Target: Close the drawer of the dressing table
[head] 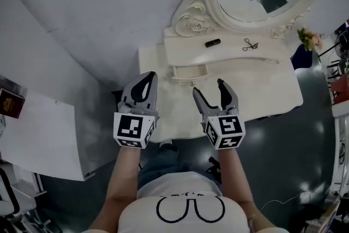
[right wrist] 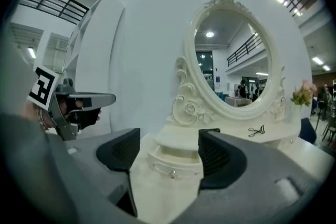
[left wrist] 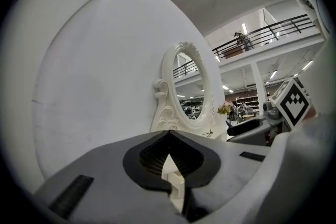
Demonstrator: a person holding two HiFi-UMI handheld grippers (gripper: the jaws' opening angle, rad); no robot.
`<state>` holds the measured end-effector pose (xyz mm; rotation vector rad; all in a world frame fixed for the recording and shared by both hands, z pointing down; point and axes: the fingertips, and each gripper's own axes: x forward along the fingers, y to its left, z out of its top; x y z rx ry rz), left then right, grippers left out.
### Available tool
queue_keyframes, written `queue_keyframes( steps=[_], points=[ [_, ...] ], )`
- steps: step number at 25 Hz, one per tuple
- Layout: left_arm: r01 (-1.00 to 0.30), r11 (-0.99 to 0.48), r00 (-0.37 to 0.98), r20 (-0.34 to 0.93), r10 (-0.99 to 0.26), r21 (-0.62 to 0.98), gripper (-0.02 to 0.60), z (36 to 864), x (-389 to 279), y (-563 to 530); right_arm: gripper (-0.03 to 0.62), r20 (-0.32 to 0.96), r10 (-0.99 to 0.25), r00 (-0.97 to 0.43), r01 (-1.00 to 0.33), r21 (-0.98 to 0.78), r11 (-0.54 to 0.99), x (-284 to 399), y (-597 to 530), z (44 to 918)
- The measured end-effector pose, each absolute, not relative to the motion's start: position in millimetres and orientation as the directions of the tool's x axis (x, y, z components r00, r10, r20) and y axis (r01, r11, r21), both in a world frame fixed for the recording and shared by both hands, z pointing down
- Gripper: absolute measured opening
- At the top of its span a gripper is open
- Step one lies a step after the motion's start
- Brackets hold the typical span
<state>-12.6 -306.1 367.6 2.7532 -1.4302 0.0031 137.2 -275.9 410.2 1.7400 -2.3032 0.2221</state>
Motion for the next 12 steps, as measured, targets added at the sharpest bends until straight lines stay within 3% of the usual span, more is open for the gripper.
queue_keyframes(
  steps=[6,12],
  points=[
    [-0.810,-0.580,0.585,0.073,-0.808,0.081,-0.002,403,-17,-332,0.323,0.412,-0.873,-0.261,-0.964,-0.069,0.255,129,-297,484],
    [-0.808,-0.578,0.589,0.127,-0.798,0.117,-0.002,431,-16,-339,0.219,0.521,-0.812,-0.264,-0.961,-0.210,0.178,133,-310,552]
  ],
)
